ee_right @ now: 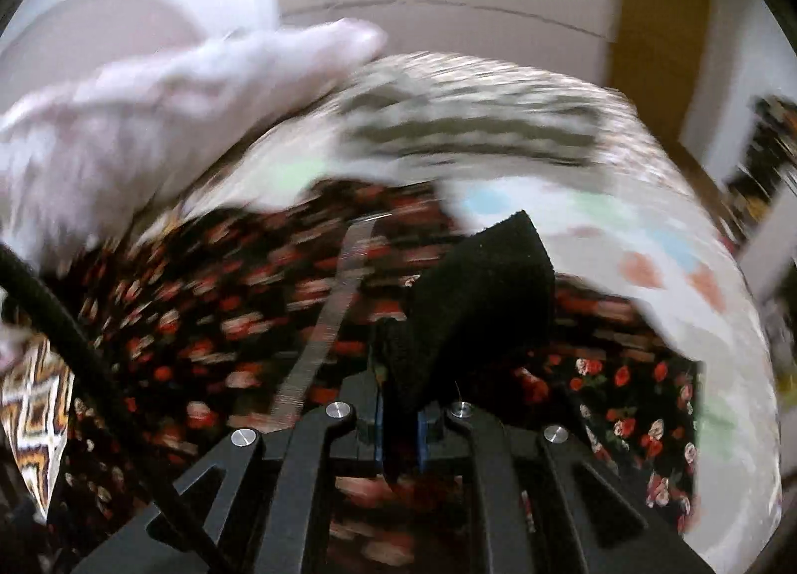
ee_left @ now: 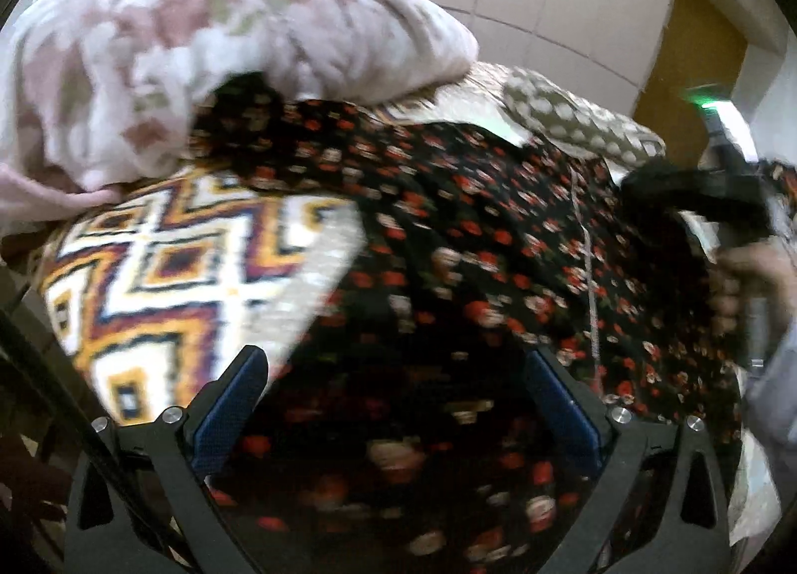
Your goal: Fold large clothes
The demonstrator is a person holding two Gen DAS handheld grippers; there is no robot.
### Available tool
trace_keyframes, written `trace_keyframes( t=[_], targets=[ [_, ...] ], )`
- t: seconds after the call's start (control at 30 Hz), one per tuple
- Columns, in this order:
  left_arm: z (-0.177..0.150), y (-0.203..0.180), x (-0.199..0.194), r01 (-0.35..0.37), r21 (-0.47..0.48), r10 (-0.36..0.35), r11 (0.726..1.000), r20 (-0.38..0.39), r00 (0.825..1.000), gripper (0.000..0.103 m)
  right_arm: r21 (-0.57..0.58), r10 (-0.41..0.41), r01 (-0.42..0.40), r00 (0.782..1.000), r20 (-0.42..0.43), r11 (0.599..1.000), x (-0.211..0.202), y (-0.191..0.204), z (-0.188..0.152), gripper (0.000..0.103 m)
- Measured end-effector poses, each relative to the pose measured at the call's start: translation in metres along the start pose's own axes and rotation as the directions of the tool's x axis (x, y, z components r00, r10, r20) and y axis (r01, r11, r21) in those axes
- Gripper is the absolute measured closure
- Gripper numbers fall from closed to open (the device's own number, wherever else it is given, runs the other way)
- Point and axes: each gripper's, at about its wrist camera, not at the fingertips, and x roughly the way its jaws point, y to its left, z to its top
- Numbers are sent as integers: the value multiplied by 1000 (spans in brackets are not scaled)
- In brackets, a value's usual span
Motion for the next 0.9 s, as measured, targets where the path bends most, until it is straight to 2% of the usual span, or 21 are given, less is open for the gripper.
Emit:
trace_keyframes(
  t=[0.1,0.13,0.23,0.27,0.3,0.33,0.37,0.4,0.43,0.47,0.5,0.53,0.57,0.6,0.63,0.73,0.83,0.9],
  targets=[
    [2,30,-6,-18,-45,18,999,3,1000,0,-134,-17,12,999,-37,991,37,71,9,93],
    [2,40,-8,-16,-65,17,998,4,1000,0,-192,-49,39,998,-45,981,46,94,9,93],
    [1,60,-13,-18,-95,18,995,3,1000,0,-387,-162,144,987,-14,911,66,156,4,89],
    [0,66,-14,-19,-105,19,994,3,1000,0,-450,-195,174,981,0,876,72,171,2,77],
    [-1,73,-16,-15,-116,16,993,11,1000,0,-527,-232,216,972,38,822,77,191,-4,62],
    [-2,78,-18,-11,-129,13,992,19,1000,0,-607,-263,273,959,108,746,76,209,-13,56],
    [-3,83,-19,-8,-138,12,990,27,1000,0,-668,-283,328,942,179,668,76,225,-20,42],
    [-4,86,-21,-4,-146,8,989,32,999,0,-730,-300,393,917,263,559,77,243,-31,27],
    [-6,89,-21,2,-150,5,989,43,999,0,-776,-306,475,876,373,416,80,261,-47,25],
    [-7,91,-22,13,-160,-5,987,45,999,0,-792,-292,530,842,453,303,81,272,-58,25],
    [-8,93,-21,20,-163,-12,986,52,999,0,-792,-257,589,800,543,161,83,284,-73,25],
    [-9,94,-21,29,-168,-21,985,53,998,0,-785,-237,614,778,583,86,84,289,-80,25],
    [-10,93,-22,40,-171,-31,984,54,998,0,-781,-228,624,765,603,28,87,293,-83,25],
    [-10,93,-22,46,-171,-37,984,54,998,0,-787,-233,616,769,595,21,87,294,-81,25],
    [-9,91,-21,50,-168,-41,985,56,998,0,-803,-246,593,788,565,55,86,292,-74,25],
    [-6,89,-18,45,-165,-37,985,50,998,0,-818,-260,503,860,440,279,72,278,-43,21],
    [5,89,-13,22,-153,-15,988,47,999,0,-768,-202,357,934,295,531,39,245,-14,17],
    [16,92,-8,-6,-145,13,989,47,999,0,-709,-150,277,960,238,648,19,215,-5,17]
  ],
)
